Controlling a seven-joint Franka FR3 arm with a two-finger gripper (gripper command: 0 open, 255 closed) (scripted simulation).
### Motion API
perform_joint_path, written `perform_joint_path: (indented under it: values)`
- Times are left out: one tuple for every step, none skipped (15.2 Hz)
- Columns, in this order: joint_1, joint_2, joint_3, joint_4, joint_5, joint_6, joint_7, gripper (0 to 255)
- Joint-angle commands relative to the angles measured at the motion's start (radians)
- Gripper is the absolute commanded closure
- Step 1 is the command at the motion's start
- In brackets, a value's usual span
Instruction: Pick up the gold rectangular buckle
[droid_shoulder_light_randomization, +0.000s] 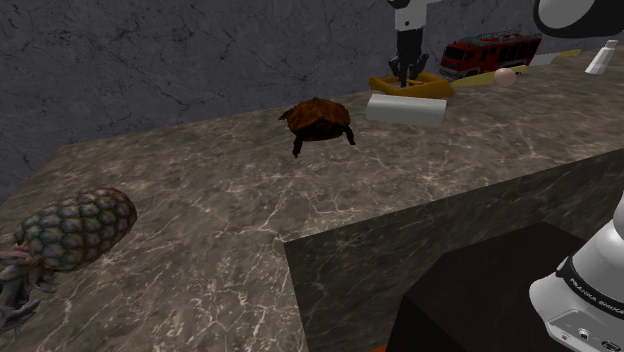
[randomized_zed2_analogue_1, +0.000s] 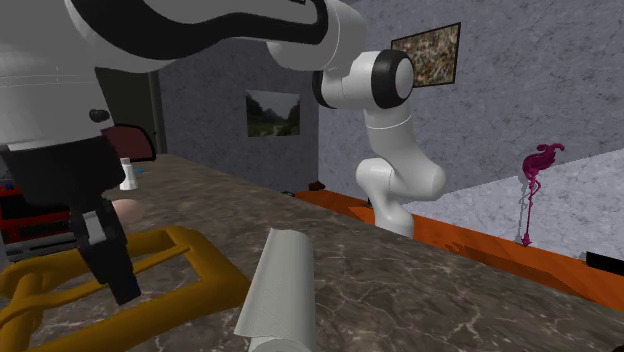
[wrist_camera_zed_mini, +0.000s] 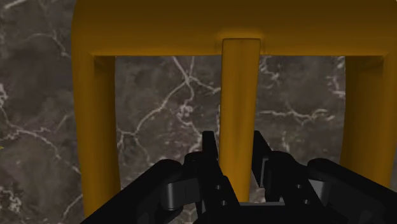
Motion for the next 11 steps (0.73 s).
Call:
perform_joint_path:
  values:
    - [0.000, 0.004, 0.000, 0.033, 0.000, -0.029, 0.002, 255]
    - [-0.001, 0.007, 0.000, 0.050, 0.000, -0.043, 0.002, 255]
    - [-0.001, 0.009, 0.000, 0.068, 0.001, -0.058, 0.002, 255]
    - [-0.002, 0.012, 0.000, 0.086, 0.001, -0.074, 0.002, 255]
    - [-0.003, 0.015, 0.000, 0.105, 0.001, -0.089, 0.002, 255]
    - [-0.003, 0.019, 0.000, 0.124, 0.001, -0.105, 0.002, 255]
    - [-0.004, 0.024, 0.000, 0.145, 0.002, -0.121, 0.002, 255]
    - [-0.005, 0.029, 0.000, 0.167, 0.002, -0.138, 0.002, 255]
    - [-0.006, 0.034, 0.000, 0.190, 0.003, -0.155, 0.002, 255]
    - [-0.006, 0.035, 0.000, 0.193, 0.003, -0.158, 0.002, 255]
    - [-0.006, 0.035, 0.000, 0.193, 0.003, -0.157, 0.002, 255]
